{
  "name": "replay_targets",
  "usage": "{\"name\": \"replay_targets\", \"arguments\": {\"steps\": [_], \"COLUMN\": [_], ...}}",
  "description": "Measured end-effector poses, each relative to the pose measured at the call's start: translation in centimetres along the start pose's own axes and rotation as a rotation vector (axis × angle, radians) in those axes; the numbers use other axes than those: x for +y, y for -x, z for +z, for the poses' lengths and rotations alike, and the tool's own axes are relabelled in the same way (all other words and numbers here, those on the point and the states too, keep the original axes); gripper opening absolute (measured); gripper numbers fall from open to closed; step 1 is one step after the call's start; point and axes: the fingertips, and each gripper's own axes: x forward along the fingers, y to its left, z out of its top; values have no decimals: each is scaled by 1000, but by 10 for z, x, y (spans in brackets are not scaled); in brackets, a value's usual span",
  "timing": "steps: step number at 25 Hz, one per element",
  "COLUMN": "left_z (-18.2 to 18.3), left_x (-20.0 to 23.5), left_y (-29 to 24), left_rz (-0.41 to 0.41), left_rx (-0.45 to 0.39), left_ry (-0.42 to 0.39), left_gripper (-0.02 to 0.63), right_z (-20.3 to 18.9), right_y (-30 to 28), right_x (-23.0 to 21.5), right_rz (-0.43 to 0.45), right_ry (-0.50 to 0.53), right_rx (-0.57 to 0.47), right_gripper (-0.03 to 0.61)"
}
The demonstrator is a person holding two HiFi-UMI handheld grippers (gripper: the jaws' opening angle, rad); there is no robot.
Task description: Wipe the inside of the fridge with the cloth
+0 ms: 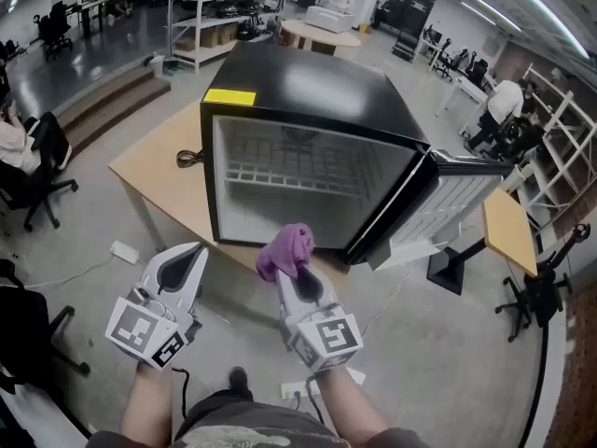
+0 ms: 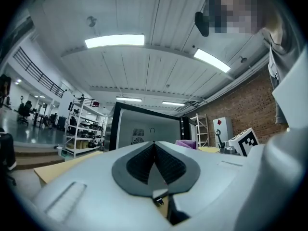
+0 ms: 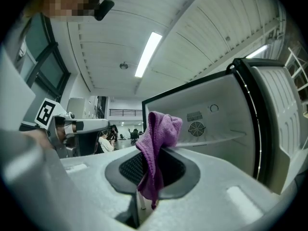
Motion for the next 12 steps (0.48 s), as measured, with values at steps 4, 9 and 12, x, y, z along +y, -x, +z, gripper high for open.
{"name": "replay_targets", "arguments": {"steps": [4,9,12], "left_z": [-5,-1,1], "left_x": [12,24,29], "left_y": [-14,-34,-43], "left_rz": [-34,-52,-63], "left_rx": [13,-11,-19], "left_ry": [9,14,24], "left_gripper": [18,18,18], "right_z": [-1,11,32], "right_y": [-20,-49,-72], "right_x": [9,5,2], "right_rz": [-10,-44,-52], "right_ry": [35,170,241], "right_rx": [22,18,-13], "right_gripper": [40,40,40]}}
